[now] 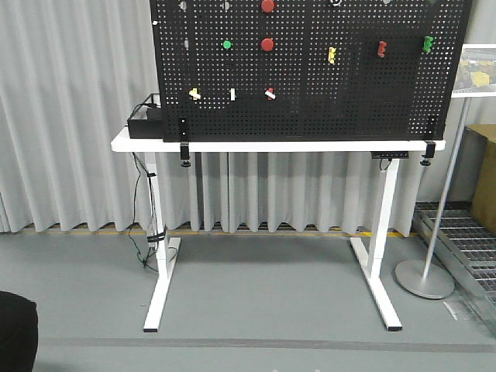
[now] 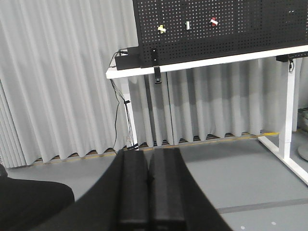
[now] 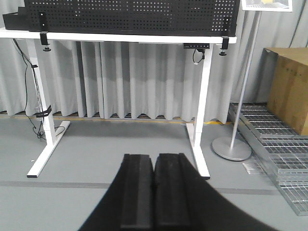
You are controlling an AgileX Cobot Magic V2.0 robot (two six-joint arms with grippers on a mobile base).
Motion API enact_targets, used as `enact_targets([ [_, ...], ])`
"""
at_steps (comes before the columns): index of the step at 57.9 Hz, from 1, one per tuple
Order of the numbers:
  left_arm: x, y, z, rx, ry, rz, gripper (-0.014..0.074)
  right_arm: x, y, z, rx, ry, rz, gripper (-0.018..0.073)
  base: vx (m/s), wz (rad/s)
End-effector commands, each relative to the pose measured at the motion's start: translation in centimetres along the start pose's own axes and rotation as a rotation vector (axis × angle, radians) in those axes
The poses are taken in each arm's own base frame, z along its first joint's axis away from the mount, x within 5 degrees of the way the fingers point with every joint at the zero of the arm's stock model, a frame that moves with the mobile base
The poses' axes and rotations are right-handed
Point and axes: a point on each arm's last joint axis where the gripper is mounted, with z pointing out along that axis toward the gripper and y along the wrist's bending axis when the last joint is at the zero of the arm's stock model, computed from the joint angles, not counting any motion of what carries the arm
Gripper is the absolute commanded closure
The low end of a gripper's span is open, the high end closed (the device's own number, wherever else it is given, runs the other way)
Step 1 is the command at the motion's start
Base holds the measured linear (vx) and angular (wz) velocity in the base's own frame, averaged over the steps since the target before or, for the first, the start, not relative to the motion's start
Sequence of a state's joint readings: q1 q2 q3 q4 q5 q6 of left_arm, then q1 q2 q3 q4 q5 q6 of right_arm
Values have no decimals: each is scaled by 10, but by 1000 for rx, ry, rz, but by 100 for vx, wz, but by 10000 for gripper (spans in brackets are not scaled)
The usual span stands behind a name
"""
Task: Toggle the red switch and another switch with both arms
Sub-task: 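Drive the base forward up to the pegboard with the switches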
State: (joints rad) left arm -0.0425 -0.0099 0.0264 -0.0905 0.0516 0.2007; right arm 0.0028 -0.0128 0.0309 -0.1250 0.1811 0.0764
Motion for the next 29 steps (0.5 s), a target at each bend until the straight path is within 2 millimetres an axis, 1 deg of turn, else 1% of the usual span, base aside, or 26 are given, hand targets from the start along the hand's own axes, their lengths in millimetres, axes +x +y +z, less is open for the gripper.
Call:
enact_targets([
  [1, -1, 1, 0, -13, -66, -2, 594, -6, 0, 0, -1, -86, -8, 566, 0, 0],
  [29, -1, 1, 0, -13, -66, -2, 594, -6, 0, 0, -1, -86, -8, 566, 0, 0],
])
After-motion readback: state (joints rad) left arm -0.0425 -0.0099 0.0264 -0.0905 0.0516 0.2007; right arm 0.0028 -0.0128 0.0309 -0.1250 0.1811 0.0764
